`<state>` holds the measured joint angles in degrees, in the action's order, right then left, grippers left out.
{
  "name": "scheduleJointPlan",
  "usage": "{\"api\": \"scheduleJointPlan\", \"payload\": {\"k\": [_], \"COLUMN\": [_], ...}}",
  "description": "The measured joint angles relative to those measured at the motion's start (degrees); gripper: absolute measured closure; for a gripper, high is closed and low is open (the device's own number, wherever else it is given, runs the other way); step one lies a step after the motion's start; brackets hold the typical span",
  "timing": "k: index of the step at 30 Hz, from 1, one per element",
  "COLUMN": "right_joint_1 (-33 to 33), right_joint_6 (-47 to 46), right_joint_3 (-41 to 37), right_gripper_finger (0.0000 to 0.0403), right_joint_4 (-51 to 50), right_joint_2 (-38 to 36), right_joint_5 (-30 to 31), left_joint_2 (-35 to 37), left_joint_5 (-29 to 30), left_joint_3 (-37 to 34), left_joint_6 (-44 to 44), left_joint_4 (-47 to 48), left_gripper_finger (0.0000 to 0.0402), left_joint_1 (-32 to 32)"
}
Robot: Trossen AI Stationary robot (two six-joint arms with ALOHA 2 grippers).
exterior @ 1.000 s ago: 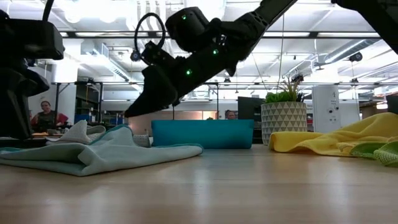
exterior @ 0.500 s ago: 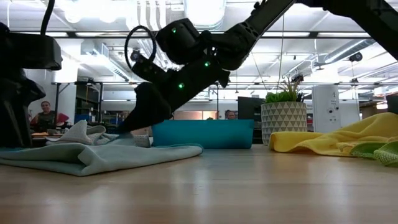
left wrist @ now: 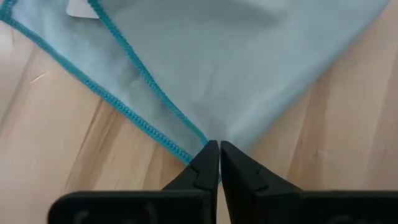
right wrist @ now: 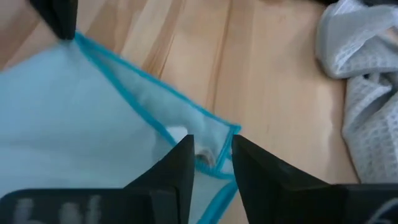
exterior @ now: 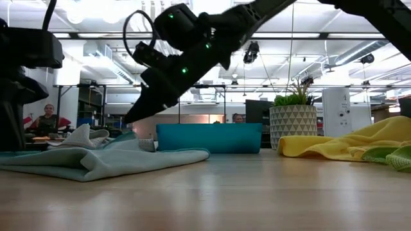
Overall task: Fold microfiber towels
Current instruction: Fold the light blue microfiber cloth
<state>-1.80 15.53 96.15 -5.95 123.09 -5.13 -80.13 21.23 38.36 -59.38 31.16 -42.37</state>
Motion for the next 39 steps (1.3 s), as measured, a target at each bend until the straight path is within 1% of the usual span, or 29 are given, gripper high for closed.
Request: {"api": "scheduleJointPlan", "payload": {"k": [3,6,8,13,20,23,25,28,31,36,39], "right_joint_1": [0.0,-0.2,-0.2,-0.4,-1.0,-1.2,-1.2,-1.1,-1.1,-1.1,-1.1], "right_joint_6": [1.6,2.4,2.6,4.2,6.1,7.0,7.5,8.2,10.0,10.5,10.6], "right_joint_3": [2.8,4.6,4.8,4.6,6.1,7.3,7.8,8.8,9.3,11.2,12.5], "right_gripper_finger": [0.0288,0.0269,0.0258,0.0241,0.0240,0.0255,0.0276,0.0324,0.0380,0.0393,0.0394], "right_joint_4": [-5.5,-8.2,-8.5,-8.4,-7.2,-7.3,-7.4,-7.7,-7.7,-7.9,-8.9], "right_joint_2": [0.0,0.0,0.0,1.0,5.3,6.6,7.0,7.1,7.1,7.1,7.1], "right_joint_5": [-0.8,-3.0,-4.2,-4.4,-4.3,-4.3,-4.3,-4.3,-4.3,-4.3,-4.3], "left_joint_2": [0.9,2.2,3.1,4.4,4.4,4.4,4.4,4.4,4.4,4.4,4.4], "left_joint_5": [-0.2,-0.6,-0.8,-1.3,-1.3,-1.1,-0.8,1.0,2.5,4.3,4.3], "left_joint_3": [0.5,0.6,0.6,0.6,0.5,-0.1,-0.7,-1.4,-1.9,-2.3,-2.3], "left_joint_6": [0.0,0.0,-0.1,-0.3,-2.1,-3.3,-3.3,-3.4,-3.8,-6.3,-6.3], "left_joint_4": [1.4,2.1,2.4,2.3,2.0,1.8,0.7,-0.5,-0.7,-0.8,-0.7], "left_gripper_finger": [0.0401,0.0401,0.0401,0.0401,0.0401,0.0401,0.0401,0.0396,0.0375,0.0332,0.0320], "left_joint_1": [0.0,0.0,0.0,-0.1,-0.1,0.0,0.0,0.0,0.0,0.0,0.0]}}
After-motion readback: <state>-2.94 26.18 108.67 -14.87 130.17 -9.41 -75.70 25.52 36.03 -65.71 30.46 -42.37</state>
